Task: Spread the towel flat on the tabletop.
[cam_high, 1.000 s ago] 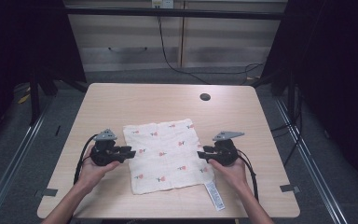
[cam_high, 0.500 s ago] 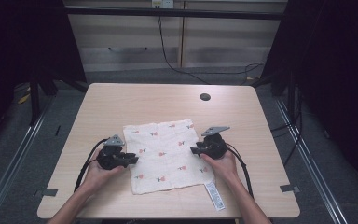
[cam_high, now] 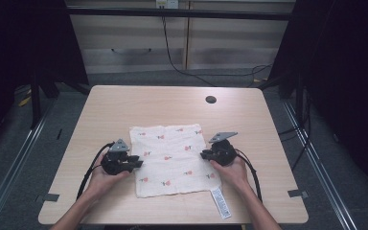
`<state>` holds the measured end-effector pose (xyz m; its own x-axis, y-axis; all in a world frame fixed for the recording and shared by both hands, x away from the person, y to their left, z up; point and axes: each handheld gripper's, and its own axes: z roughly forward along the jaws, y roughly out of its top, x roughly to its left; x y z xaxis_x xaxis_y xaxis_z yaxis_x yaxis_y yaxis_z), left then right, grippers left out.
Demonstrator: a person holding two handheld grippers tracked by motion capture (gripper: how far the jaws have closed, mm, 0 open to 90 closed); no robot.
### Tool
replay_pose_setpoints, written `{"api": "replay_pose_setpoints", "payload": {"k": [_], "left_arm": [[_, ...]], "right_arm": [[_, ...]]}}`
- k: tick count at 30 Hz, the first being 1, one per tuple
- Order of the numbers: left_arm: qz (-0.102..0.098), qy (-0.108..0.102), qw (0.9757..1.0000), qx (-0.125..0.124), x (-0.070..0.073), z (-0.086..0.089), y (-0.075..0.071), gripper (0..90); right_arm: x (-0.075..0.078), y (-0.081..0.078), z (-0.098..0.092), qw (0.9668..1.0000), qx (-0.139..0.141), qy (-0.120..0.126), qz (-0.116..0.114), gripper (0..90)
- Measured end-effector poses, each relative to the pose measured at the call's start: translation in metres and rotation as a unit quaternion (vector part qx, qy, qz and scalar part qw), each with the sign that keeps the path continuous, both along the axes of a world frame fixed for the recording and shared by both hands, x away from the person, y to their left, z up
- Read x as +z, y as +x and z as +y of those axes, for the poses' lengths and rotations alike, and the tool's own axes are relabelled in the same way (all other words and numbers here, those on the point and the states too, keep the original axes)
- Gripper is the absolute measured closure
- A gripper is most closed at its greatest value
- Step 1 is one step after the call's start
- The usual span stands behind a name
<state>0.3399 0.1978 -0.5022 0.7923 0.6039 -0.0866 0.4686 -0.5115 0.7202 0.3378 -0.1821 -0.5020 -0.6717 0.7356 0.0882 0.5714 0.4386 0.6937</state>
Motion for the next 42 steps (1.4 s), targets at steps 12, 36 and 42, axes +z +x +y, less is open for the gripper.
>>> {"api": "replay_pose_setpoints", "payload": {"k": [12,36,42], "left_arm": [[0.006,-0.011,0.9999,-0.001,-0.001,0.0,0.0,64.3],[0.012,-0.009,0.9989,-0.043,0.001,-0.004,-0.042,62.5],[0.024,-0.017,0.9981,-0.054,0.002,-0.003,-0.046,62.0]], "right_arm": [[0.002,-0.023,-0.002,0.9997,0.018,0.006,0.015,73.4],[0.003,-0.063,-0.014,0.9989,0.032,0.021,0.026,69.9],[0.003,-0.071,-0.014,0.9989,0.031,0.023,0.028,69.7]]}}
